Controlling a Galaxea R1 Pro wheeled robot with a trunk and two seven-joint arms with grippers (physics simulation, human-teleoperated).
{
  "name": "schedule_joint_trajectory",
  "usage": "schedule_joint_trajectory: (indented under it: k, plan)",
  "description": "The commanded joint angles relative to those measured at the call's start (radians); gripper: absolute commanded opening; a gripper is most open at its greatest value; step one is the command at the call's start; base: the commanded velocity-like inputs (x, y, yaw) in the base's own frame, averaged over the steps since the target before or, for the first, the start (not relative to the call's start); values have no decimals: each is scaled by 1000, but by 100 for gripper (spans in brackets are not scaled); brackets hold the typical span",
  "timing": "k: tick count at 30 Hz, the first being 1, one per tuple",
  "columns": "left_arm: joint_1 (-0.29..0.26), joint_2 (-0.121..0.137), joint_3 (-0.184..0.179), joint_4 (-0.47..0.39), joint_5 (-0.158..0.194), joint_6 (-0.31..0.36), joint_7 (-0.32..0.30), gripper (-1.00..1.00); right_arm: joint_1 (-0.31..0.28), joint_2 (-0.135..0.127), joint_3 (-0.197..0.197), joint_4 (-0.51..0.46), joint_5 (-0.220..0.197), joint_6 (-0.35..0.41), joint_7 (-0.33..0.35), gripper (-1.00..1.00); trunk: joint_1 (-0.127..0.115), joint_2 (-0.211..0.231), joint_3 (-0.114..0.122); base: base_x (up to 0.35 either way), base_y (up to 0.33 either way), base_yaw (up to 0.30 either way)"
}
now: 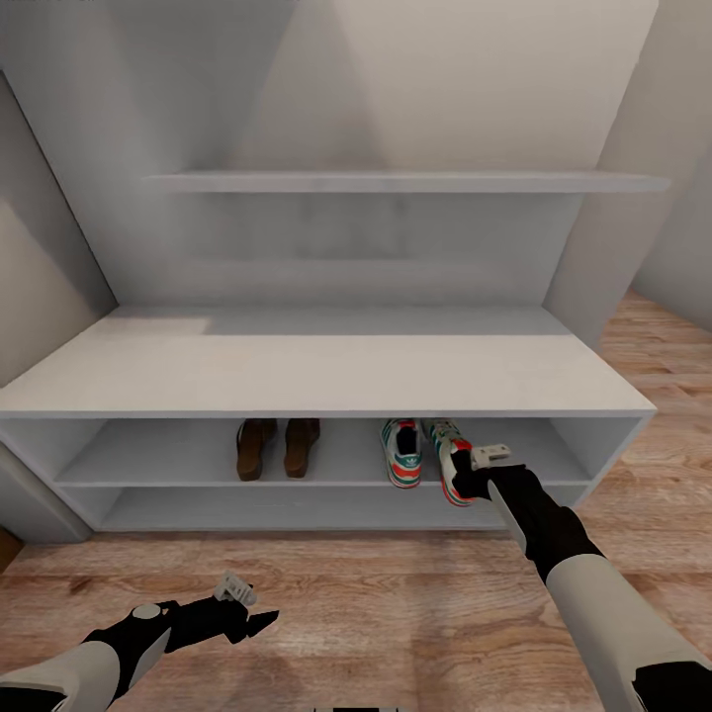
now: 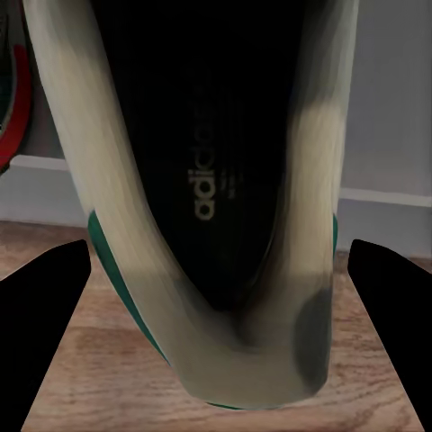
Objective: Pick up the two gym shoes and the two sandals from the corridor floor and place them onto the hallstand (shoe rack) in the corridor, making sure they are on the rack and not on the floor. Arrange them so the two gym shoes are next to each other and the two sandals are next to each other.
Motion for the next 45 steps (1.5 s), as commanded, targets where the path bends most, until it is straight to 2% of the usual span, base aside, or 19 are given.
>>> schedule_joint_trajectory:
  k: [1, 45]
  plan:
    - [0, 0, -4, 0, -4, -9, 1, 100, 0, -1, 3, -1, -3, 5, 0, -100, 0, 0, -1, 15, 3, 0]
    - [0, -2, -6, 0, -4, -9, 1, 100, 0, -2, 3, 5, -1, 5, -2, -100, 0, 0, -1, 45, 0, 0]
